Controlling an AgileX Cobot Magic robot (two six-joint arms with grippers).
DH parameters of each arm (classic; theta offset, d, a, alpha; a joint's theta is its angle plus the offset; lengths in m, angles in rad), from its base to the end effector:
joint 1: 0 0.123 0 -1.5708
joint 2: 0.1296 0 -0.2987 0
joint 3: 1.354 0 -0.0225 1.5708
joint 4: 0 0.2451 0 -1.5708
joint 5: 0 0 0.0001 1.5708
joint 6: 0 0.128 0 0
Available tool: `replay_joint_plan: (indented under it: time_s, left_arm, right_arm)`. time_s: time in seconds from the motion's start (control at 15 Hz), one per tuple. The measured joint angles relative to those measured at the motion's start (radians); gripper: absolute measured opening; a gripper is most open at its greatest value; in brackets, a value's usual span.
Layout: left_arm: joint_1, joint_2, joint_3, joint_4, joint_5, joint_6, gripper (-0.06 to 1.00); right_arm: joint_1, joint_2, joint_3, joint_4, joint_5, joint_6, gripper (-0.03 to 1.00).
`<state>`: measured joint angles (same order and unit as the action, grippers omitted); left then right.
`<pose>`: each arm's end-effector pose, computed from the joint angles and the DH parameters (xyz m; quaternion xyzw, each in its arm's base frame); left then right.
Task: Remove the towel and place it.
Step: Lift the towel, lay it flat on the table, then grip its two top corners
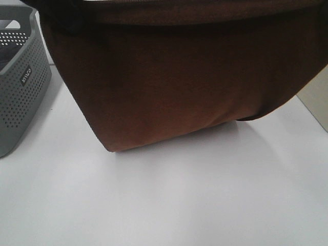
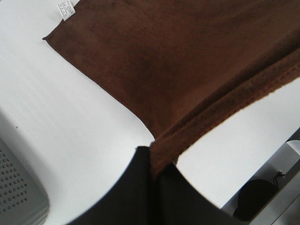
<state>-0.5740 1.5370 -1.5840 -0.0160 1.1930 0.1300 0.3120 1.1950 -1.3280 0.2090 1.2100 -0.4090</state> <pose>0.2770 -0.1814 0.3638 0.3326 0.9084 -0.0635 0.2452 0.2123 0.0946 0.3837 -0.3293 0.8942 0.0901 0.2896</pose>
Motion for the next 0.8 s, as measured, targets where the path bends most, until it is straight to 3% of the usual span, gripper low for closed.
replay_joint_plan:
  time_s: [0.2, 0.67, 0.8]
  left_arm:
    - [0.0, -0.071, 0.097, -0.021, -0.006, 0.023, 0.0]
    - [0.0, -0.127, 0.356, -0.159, -0.01, 0.063, 0.0]
    - [-0.042, -0.125, 0.44, -0.18, -0.011, 0.08, 0.0]
  right_arm:
    - [0.0, -0.048, 0.119, 0.06, -0.013, 0.005, 0.01]
    - [0.0, -0.144, 0.362, 0.145, -0.015, 0.005, 0.01]
    - [0.0, -0.164, 0.461, 0.161, -0.014, 0.004, 0.01]
